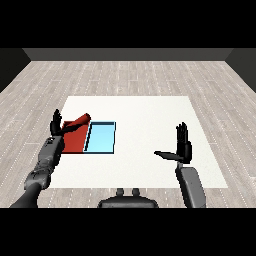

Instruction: Pick the red can and put it in the red box

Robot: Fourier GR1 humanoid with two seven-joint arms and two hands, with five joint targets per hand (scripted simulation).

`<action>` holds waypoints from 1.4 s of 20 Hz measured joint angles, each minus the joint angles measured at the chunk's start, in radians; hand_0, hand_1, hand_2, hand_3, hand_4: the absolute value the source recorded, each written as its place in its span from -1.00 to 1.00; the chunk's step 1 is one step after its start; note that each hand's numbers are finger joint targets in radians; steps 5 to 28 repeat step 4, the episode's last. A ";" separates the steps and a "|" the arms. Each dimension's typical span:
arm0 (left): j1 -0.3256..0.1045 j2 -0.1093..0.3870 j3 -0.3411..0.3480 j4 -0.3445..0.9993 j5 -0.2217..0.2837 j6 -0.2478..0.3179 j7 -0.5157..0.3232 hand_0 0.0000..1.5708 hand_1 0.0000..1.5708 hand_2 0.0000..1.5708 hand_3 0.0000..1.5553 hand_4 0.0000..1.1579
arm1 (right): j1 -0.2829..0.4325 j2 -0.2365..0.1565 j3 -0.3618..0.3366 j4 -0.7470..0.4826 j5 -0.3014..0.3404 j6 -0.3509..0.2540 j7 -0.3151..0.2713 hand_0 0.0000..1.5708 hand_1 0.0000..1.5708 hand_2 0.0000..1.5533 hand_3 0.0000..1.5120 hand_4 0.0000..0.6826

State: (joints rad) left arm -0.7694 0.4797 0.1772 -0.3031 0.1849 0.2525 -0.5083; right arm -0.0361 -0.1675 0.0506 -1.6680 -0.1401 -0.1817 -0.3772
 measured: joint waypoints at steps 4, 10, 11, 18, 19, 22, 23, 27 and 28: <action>0.001 -0.103 0.045 -0.141 0.087 -0.112 -0.135 -1.00 -1.00 -1.00 -1.00 -1.00 | 0.000 0.004 0.022 0.003 -0.037 0.056 -0.002 -1.00 -1.00 -1.00 -1.00 -1.00; 0.001 -0.103 0.045 -0.141 0.087 -0.112 -0.135 -1.00 -1.00 -1.00 -1.00 -1.00 | 0.000 0.004 0.022 0.003 -0.037 0.056 -0.002 -1.00 -1.00 -1.00 -1.00 -1.00; 0.001 -0.103 0.045 -0.141 0.087 -0.112 -0.135 -1.00 -1.00 -1.00 -1.00 -1.00 | 0.000 0.004 0.022 0.003 -0.037 0.056 -0.002 -1.00 -1.00 -1.00 -1.00 -1.00; 0.001 -0.103 0.045 -0.141 0.087 -0.112 -0.135 -1.00 -1.00 -1.00 -1.00 -1.00 | 0.000 0.004 0.022 0.003 -0.037 0.056 -0.002 -1.00 -1.00 -1.00 -1.00 -1.00; 0.001 -0.103 0.045 -0.141 0.087 -0.112 -0.135 -1.00 -1.00 -1.00 -1.00 -1.00 | 0.000 0.004 0.022 0.003 -0.037 0.056 -0.002 -1.00 -1.00 -1.00 -1.00 -1.00; 0.001 -0.103 0.045 -0.141 0.087 -0.112 -0.135 -1.00 -1.00 -1.00 -1.00 -1.00 | 0.000 0.004 0.022 0.003 -0.037 0.056 -0.002 -1.00 -1.00 -1.00 -1.00 -1.00; 0.001 -0.103 0.045 -0.141 0.087 -0.112 -0.135 -1.00 -1.00 -1.00 -1.00 -1.00 | 0.000 0.004 0.022 0.003 -0.037 0.056 -0.002 -1.00 -1.00 -1.00 -1.00 -1.00; 0.001 -0.103 0.045 -0.141 0.087 -0.112 -0.135 -1.00 -1.00 -1.00 -1.00 -1.00 | 0.000 0.004 0.022 0.003 -0.037 0.056 -0.002 -1.00 -1.00 -1.00 -1.00 -1.00; 0.001 -0.103 0.045 -0.141 0.087 -0.112 -0.135 -1.00 -1.00 -1.00 -1.00 -1.00 | 0.000 0.004 0.022 0.003 -0.037 0.056 -0.002 -1.00 -1.00 -1.00 -1.00 -1.00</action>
